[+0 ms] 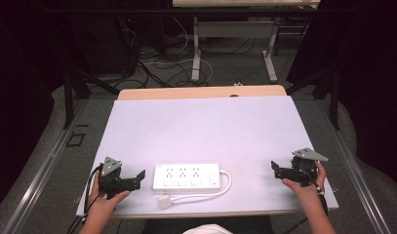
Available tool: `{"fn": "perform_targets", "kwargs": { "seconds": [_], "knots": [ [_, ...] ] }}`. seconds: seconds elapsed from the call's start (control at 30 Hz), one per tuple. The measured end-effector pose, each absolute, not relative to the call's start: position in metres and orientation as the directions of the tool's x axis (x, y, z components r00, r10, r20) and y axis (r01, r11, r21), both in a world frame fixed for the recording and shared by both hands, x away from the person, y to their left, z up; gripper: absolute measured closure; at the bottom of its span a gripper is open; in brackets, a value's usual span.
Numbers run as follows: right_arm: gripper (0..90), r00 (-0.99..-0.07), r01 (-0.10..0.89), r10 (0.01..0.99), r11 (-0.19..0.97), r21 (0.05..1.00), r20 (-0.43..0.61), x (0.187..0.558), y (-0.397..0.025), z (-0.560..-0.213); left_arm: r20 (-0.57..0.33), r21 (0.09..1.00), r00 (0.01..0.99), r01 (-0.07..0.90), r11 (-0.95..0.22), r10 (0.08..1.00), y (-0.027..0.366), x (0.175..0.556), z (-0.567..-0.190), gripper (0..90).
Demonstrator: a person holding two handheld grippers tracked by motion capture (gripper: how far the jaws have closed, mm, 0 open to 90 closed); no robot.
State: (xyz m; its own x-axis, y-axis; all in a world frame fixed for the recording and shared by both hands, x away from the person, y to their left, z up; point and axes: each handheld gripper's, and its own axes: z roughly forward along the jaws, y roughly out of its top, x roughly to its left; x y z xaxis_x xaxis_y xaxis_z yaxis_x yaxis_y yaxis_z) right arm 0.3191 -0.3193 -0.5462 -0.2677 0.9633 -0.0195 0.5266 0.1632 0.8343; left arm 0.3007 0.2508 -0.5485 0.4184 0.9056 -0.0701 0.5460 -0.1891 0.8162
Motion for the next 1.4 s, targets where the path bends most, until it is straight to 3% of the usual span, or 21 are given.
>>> {"fn": "perform_targets", "kwargs": {
  "seconds": [0.6, 1.4],
  "knots": [
    [6.2, -0.302, 0.537, 0.953, 0.202, 0.819, -0.038, 0.316, -0.312, -0.543, -0.071, 0.816, 0.415, 0.547, -0.187, 0.907, 0.251, 0.298, -0.549, 0.7],
    [17.7, -0.441, 0.532, 0.895, 0.321, 0.783, -0.066, 0.31, -0.283, -0.534, -0.076, 0.813, 0.41, 0.553, -0.181, 0.909, 0.253, 0.298, -0.549, 0.8]
  ]
}}
